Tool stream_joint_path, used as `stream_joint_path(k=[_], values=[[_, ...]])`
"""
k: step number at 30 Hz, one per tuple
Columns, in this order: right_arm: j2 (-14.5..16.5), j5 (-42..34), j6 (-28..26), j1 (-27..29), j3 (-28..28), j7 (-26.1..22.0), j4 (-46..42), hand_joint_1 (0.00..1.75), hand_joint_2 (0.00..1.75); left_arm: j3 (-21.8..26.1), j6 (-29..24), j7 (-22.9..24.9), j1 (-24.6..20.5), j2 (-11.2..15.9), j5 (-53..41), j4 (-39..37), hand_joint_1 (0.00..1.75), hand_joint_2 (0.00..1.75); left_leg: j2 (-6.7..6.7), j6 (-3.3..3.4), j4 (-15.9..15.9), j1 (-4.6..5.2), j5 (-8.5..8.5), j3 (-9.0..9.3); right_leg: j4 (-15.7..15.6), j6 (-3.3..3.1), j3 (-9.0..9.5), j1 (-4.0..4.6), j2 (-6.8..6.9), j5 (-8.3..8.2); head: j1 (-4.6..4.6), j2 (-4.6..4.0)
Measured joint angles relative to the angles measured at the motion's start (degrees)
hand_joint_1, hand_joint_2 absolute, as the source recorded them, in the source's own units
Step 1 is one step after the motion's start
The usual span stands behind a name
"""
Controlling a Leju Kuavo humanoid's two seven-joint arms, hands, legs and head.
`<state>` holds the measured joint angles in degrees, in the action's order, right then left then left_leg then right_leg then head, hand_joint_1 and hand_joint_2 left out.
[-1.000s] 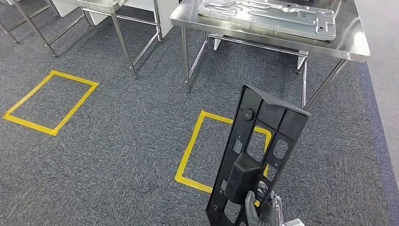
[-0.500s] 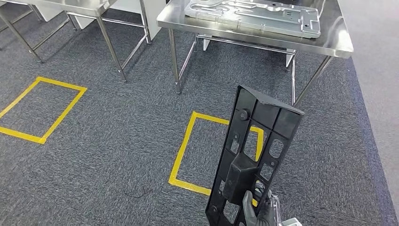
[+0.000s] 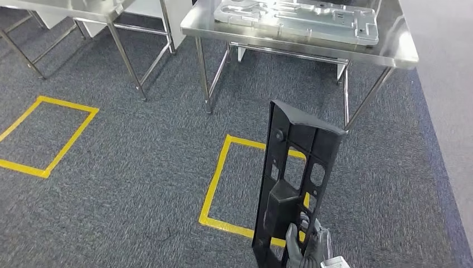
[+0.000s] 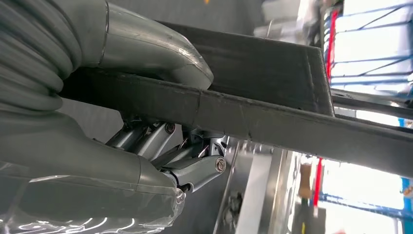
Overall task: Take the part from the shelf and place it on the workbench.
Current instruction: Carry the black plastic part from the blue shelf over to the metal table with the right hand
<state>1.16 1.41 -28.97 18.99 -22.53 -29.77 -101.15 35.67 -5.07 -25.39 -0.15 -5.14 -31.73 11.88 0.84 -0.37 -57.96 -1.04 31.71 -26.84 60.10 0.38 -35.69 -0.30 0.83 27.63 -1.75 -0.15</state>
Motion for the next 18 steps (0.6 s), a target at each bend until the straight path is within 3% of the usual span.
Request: stream_joint_path(k=[2, 3, 5, 7, 9, 10, 11, 13, 14, 15, 17, 18], values=[[0.0, 1.9, -1.3, -0.3, 0.0, 1.4, -0.4, 1.75, 1.75, 0.1, 0.0, 0.1, 0.0, 0.1, -0.4, 0.0, 0.00, 0.00, 0.05, -0.54, -1.1, 0.01, -0.06, 0.33, -0.4, -0.98, 0.98, -0.08, -0.31, -0.20, 0.01, 0.00], [0.0, 2.4, -1.6, -0.4, 0.1, 1.8, -0.6, 1.75, 1.75, 0.1, 0.1, 0.1, -0.1, 0.1, -0.6, 0.0, 0.00, 0.00, -0.04, -0.68, -3.0, -0.02, -0.22, -0.36, -0.5, -1.41, 1.67, -0.15, -0.42, 0.13, -0.01, 0.00], [0.0, 2.8, -1.9, -0.7, 0.1, 2.1, -1.0, 1.75, 1.75, 0.1, 0.1, 0.1, -0.1, 0.2, -0.7, 0.0, 0.00, 0.00, -0.24, -0.91, -9.5, -0.10, 0.59, -4.26, -0.8, -2.13, 2.97, -0.12, -0.53, 0.82, -0.01, 0.00], [0.1, 3.4, -2.4, -1.0, 0.1, 2.4, -1.1, 1.75, 1.75, 0.2, 0.2, 0.1, 0.0, 0.2, -0.8, 0.0, 0.00, 0.00, -0.32, -1.00, -16.0, -0.04, 3.72, -9.36, -0.8, -2.54, 4.10, 0.08, -0.82, 1.82, -0.02, 0.00], [0.1, 5.0, -3.4, -1.1, 0.2, 3.6, -1.2, 1.75, 1.75, 0.4, 0.3, 0.1, 0.3, 0.4, -1.0, 0.0, 0.00, 0.00, -0.35, -0.77, -17.2, 0.12, 6.31, -12.42, -0.9, -2.67, 5.66, 0.35, -1.27, 3.08, -0.02, 0.00], [0.2, 6.1, -3.9, -1.1, 0.4, 4.4, -1.4, 1.75, 1.75, 0.5, 0.5, 0.1, 0.5, 0.4, -1.2, 0.0, 0.00, 0.00, -0.37, -0.46, -15.4, 0.25, 5.89, -12.85, -0.9, -2.69, 6.60, 0.51, -1.46, 3.78, -0.02, 0.00], [0.3, 7.3, -4.3, -1.3, 0.7, 5.3, -1.6, 1.75, 1.75, 0.6, 0.6, 0.1, 0.6, 0.4, -1.4, 0.0, 0.00, 0.00, -0.40, 0.05, -12.4, 0.47, 3.66, -12.79, -0.9, -2.69, 7.54, 0.66, -1.58, 4.53, -0.02, 0.00], [0.7, 9.5, -4.9, -1.8, 1.5, 6.8, -2.0, 1.75, 1.75, 1.0, 0.8, 0.2, 0.7, 0.5, -1.7, 0.0, 0.00, 0.00, -0.70, 1.19, -6.5, 1.03, -3.43, -12.24, -1.0, -2.44, 8.97, 0.87, -1.84, 5.90, -0.01, 0.00], [0.9, 10.8, -5.4, -2.0, 1.9, 7.4, -2.2, 1.75, 1.75, 1.2, 0.8, 0.3, 0.8, 0.6, -1.8, 0.0, 0.00, 0.00, -0.83, 1.60, -4.8, 1.30, -5.90, -11.93, -1.2, -2.13, 9.46, 0.86, -1.98, 6.44, 0.00, 0.00], [1.1, 12.2, -6.0, -2.3, 2.4, 8.0, -2.4, 1.75, 1.75, 1.3, 0.8, 0.5, 0.8, 0.7, -1.9, 0.0, 0.00, 0.00, -0.96, 1.87, -4.0, 1.48, -6.97, -11.58, -1.2, -1.74, 9.88, 0.82, -2.08, 6.56, -0.02, 0.00], [1.6, 16.2, -7.4, -2.7, 3.6, 9.3, -3.0, 1.75, 1.75, 1.4, 0.9, 0.8, 0.8, 0.8, -2.2, 0.0, 0.00, 0.00, -1.05, 2.35, -2.8, 1.43, -6.33, -10.04, 0.0, -0.90, 10.16, 0.77, -2.00, 5.68, -0.04, 0.00], [1.9, 19.0, -8.2, -3.0, 4.3, 9.8, -3.3, 1.75, 1.75, 1.5, 0.9, 0.9, 0.8, 0.8, -2.4, 0.0, 0.00, 0.00, -1.10, 2.66, -2.0, 1.26, -6.14, -9.02, 2.1, -0.56, 9.46, 0.76, -1.82, 4.76, -0.06, 0.00]])
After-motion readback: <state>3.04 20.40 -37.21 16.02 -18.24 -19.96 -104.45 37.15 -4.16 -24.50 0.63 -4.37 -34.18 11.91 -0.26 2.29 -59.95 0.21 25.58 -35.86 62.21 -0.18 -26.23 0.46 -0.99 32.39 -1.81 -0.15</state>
